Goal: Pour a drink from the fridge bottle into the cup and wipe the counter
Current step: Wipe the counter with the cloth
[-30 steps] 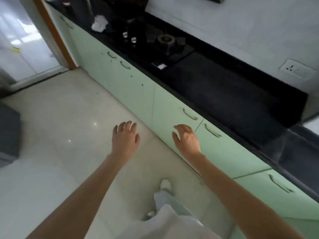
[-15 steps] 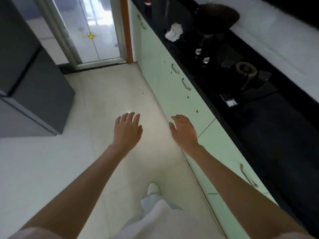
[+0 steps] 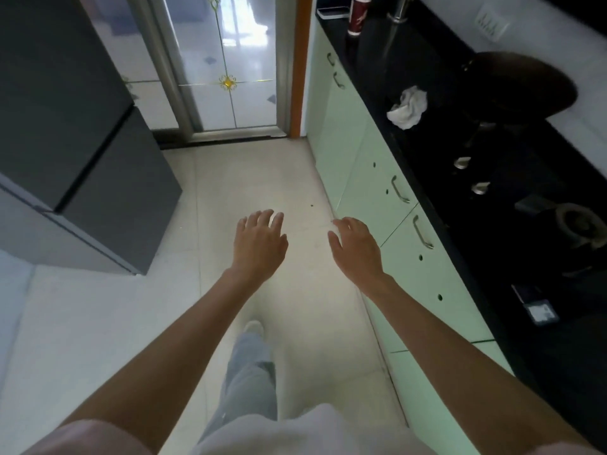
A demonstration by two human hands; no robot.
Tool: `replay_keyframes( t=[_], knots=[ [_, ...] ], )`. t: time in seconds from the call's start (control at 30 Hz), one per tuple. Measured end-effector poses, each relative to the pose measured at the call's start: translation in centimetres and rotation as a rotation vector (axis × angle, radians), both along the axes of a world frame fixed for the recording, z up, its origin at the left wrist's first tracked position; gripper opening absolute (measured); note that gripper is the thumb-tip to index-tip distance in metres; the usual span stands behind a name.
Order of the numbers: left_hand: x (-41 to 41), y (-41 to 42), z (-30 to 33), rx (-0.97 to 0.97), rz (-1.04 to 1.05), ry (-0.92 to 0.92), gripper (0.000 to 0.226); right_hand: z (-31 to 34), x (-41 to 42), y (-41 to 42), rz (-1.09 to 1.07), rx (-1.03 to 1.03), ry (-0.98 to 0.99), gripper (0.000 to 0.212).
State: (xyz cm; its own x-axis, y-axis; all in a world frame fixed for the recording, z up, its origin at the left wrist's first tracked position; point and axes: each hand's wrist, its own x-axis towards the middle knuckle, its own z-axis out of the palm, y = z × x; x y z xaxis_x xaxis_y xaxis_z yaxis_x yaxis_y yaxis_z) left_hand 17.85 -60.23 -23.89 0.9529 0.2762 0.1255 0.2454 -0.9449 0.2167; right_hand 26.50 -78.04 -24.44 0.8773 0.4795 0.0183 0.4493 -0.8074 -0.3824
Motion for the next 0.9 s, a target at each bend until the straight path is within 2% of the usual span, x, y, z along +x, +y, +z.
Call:
replay_keyframes(
  t=[0.33,0.6,0.9],
  knots=[
    [16.0,9.4,2.0,0.018,-0.214,0.038,0.044,1.4,12.4,7.3,-0.226,-0.037,-0.020,0.041],
    [26.8,11.4,0.3,-0.002,-0.364,0.100,0.045,-0.7,20.5,8.6,-0.338,-0.062,-0.049,0.039],
    [44.6,11.0,2.0,0.051,-0.448,0.059,0.049,1.1,36.5,8.2,-0.427,0.021,-0.093,0.038]
  ],
)
